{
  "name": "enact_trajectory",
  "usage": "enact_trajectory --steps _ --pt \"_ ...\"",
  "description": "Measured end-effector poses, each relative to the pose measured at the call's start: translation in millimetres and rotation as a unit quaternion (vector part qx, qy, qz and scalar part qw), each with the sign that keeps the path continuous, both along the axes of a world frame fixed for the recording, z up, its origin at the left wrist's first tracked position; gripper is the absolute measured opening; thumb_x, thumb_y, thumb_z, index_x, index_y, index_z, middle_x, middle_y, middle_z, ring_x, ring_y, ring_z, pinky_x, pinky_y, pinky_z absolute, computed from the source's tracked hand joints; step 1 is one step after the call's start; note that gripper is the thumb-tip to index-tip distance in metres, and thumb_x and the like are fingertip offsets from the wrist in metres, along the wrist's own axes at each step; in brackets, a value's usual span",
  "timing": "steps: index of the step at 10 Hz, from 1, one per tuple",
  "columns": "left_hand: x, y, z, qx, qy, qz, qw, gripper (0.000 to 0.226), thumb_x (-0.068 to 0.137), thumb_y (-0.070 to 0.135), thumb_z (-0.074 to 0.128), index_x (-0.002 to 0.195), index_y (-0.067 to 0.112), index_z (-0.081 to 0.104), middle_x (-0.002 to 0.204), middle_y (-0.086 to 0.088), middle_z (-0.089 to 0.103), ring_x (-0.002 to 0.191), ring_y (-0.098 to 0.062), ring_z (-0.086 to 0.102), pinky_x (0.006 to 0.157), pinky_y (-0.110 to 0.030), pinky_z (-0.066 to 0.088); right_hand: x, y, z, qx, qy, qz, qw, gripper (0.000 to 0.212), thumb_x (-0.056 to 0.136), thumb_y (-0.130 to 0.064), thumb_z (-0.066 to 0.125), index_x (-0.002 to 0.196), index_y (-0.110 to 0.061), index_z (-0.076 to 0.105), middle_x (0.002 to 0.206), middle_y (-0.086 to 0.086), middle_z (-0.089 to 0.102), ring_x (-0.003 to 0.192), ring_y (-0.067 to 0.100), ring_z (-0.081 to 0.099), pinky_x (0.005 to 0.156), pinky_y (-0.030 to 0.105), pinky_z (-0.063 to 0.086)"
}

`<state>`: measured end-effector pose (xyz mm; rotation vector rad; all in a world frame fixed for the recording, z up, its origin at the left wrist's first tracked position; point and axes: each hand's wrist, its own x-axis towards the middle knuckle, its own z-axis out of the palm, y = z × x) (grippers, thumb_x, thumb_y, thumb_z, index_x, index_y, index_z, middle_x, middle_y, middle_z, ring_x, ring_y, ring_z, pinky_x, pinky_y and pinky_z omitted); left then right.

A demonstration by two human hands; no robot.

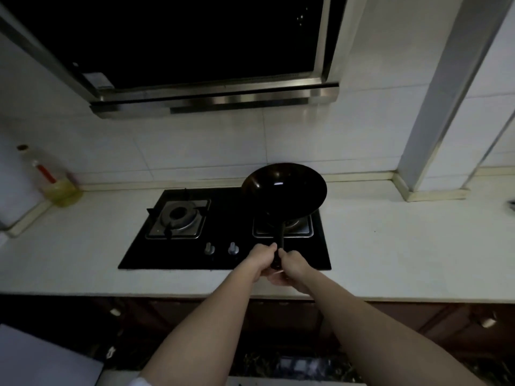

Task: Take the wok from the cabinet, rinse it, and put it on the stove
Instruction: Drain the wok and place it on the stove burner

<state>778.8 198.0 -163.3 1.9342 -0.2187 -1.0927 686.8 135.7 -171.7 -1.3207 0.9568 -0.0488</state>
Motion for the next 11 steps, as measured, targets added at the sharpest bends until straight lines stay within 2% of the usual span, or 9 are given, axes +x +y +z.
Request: enact_trajectory --steps 1,2,3,4,5,8,9,10,11 --pt "12 -11 -4 -0.02 0.038 -0.023 0.999 0.044 0.105 0.042 0.042 0.115 0.005 0.064 0.095 -0.01 0.072 0.088 -0.026 0.069 0.073 -0.038 0.057 12 15 0 0.055 -0.018 -0.053 0.997 0.046 0.108 -0.035 0.028 0.112 0.002 0.056 0.067 0.013 0.061 0.048 0.018 0.056 0.044 0.027 0.049" --pt "24 -26 -14 -0.072 0.122 -0.012 0.99 0.046 0.106 0.045 0.039 0.119 0.006 0.06 0.097 -0.003 0.076 0.093 -0.023 0.07 0.083 -0.037 0.054 18 23 -6 0.063 -0.021 -0.089 0.994 0.042 0.108 -0.038 0.025 0.096 -0.006 0.051 0.052 0.0 0.041 0.039 0.009 0.034 0.037 0.021 0.027" --pt "29 -39 -22 -0.118 0.171 0.039 0.978 0.04 0.107 0.039 0.039 0.101 0.006 0.062 0.086 -0.003 0.069 0.075 -0.021 0.069 0.073 -0.036 0.055 18 26 -10 0.067 -0.042 -0.082 0.994 0.038 0.108 -0.039 0.027 0.094 -0.011 0.049 0.052 -0.002 0.032 0.042 0.009 0.026 0.039 0.022 0.021" --pt "26 -44 -31 -0.131 0.167 0.065 0.975 0.038 0.108 0.037 0.037 0.084 0.012 0.055 0.066 0.001 0.054 0.053 -0.016 0.05 0.061 -0.033 0.048 17 27 -15 0.061 -0.058 -0.077 0.993 0.037 0.108 -0.035 0.028 0.082 -0.015 0.044 0.051 -0.003 0.028 0.042 0.009 0.021 0.041 0.023 0.018" --pt "26 -45 -29 -0.138 0.164 0.072 0.974 0.037 0.108 0.037 0.037 0.083 0.014 0.052 0.061 0.003 0.051 0.05 -0.015 0.041 0.058 -0.032 0.045 18 28 -14 0.051 -0.061 -0.086 0.993 0.038 0.108 -0.032 0.029 0.076 -0.015 0.04 0.049 -0.003 0.028 0.041 0.009 0.02 0.042 0.024 0.017" --pt "20 -48 -25 -0.132 0.139 0.07 0.979 0.039 0.108 0.037 0.035 0.079 0.014 0.049 0.063 0.002 0.048 0.052 -0.013 0.039 0.049 -0.024 0.038 15 25 -16 0.019 -0.059 -0.092 0.994 0.036 0.107 -0.028 0.028 0.074 -0.015 0.039 0.047 -0.003 0.029 0.039 0.01 0.022 0.041 0.022 0.02" --pt "19 -47 -22 -0.135 0.137 0.067 0.979 0.038 0.108 0.036 0.037 0.085 0.011 0.055 0.066 0.0 0.052 0.053 -0.014 0.043 0.053 -0.027 0.041 10 21 -13 0.014 -0.057 -0.081 0.995 0.041 0.107 -0.032 0.03 0.072 -0.015 0.041 0.045 -0.003 0.033 0.037 0.01 0.029 0.039 0.019 0.024" --pt "23 -40 -18 -0.106 0.115 0.033 0.987 0.045 0.107 0.042 0.036 0.101 0.006 0.063 0.079 -0.004 0.064 0.063 -0.018 0.058 0.066 -0.032 0.05 8 18 -7 -0.039 -0.007 -0.021 0.999 0.05 0.107 -0.04 0.029 0.089 -0.003 0.057 0.048 0.003 0.052 0.038 0.015 0.05 0.039 0.021 0.036" --pt "35 -28 -15 -0.018 -0.018 -0.08 0.997 0.058 0.106 0.051 0.027 0.118 0.006 0.062 0.103 -0.01 0.07 0.091 -0.025 0.067 0.076 -0.033 0.052 1 6 -1 -0.099 0.055 0.015 0.993 0.067 0.104 -0.053 0.027 0.104 0.004 0.062 0.064 0.017 0.071 0.043 0.021 0.063 0.041 0.024 0.046"
